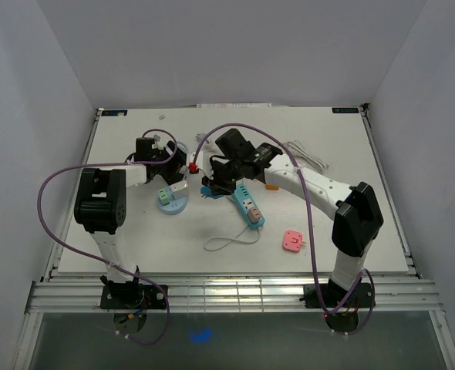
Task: Insert the plug
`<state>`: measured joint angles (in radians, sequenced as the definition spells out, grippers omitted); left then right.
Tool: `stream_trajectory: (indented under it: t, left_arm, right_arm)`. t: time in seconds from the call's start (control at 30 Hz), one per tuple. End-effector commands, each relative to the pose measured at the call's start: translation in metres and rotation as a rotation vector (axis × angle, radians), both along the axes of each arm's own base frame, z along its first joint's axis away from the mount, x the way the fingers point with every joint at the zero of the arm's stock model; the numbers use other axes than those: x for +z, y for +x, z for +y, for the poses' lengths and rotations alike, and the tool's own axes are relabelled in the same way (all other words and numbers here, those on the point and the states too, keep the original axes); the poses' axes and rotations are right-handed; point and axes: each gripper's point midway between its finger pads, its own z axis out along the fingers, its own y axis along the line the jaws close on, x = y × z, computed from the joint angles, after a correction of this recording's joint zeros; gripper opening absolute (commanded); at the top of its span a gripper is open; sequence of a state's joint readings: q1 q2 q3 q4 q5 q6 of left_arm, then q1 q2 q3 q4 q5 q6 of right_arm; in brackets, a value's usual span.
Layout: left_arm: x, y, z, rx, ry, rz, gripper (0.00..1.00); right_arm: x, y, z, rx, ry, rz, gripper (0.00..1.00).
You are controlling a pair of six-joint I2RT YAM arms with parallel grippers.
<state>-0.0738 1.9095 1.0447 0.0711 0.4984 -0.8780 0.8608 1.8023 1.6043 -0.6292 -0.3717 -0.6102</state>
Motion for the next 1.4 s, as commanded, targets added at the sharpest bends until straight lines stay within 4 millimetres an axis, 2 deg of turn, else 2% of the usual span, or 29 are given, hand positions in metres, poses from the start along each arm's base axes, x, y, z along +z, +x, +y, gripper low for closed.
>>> stream_trajectory:
  t: [0.0,0.27,0.5,0.7,0.87,0.9,1.07,1.13,1.2,1.23,1.3,1.37]
  left_arm:
    - [-0.024,-0.021,-0.017,-0.080,0.038,0.070,0.87]
    - [-0.024,-0.044,-0.065,-0.174,-0.011,0.097,0.85]
    - [-0.018,-0.073,-0.129,-0.279,-0.074,0.104,0.85]
    - [-0.012,-0.084,-0.168,-0.373,-0.114,0.098,0.85]
    - [-0.002,-0.079,-0.170,-0.393,-0.130,0.074,0.88]
    - [0.002,-0.073,-0.167,-0.390,-0.133,0.063,0.89]
    - [0.011,-0.061,-0.158,-0.416,-0.135,0.026,0.91]
    - [0.017,-0.056,-0.161,-0.443,-0.137,0.004,0.91]
    - [0.016,-0.057,-0.165,-0.483,-0.153,-0.004,0.90]
    - [0.018,-0.055,-0.167,-0.497,-0.157,-0.015,0.90]
    - [0.013,-0.055,-0.168,-0.515,-0.153,-0.007,0.90]
    - [0.011,-0.053,-0.169,-0.516,-0.151,0.007,0.90]
  right_arm:
    - [0.028,-0.001,0.003,0.069,0.054,-0.120,0.08]
    - [0.020,-0.015,0.008,0.157,0.022,-0.191,0.08]
    - [0.013,-0.029,0.008,0.191,-0.057,-0.176,0.08]
    - [-0.005,-0.047,0.000,0.192,-0.165,-0.153,0.08]
    - [-0.013,-0.052,-0.004,0.184,-0.236,-0.149,0.08]
    - [-0.016,-0.052,-0.007,0.174,-0.256,-0.144,0.08]
    - [-0.017,-0.056,-0.008,0.170,-0.288,-0.153,0.08]
    - [-0.016,-0.054,-0.007,0.166,-0.271,-0.182,0.08]
    - [-0.020,-0.052,-0.017,0.157,-0.281,-0.218,0.08]
    - [-0.016,-0.048,-0.017,0.154,-0.263,-0.253,0.08]
    - [-0.027,-0.047,-0.027,0.146,-0.293,-0.268,0.08]
    - [-0.028,-0.043,-0.027,0.143,-0.285,-0.302,0.08]
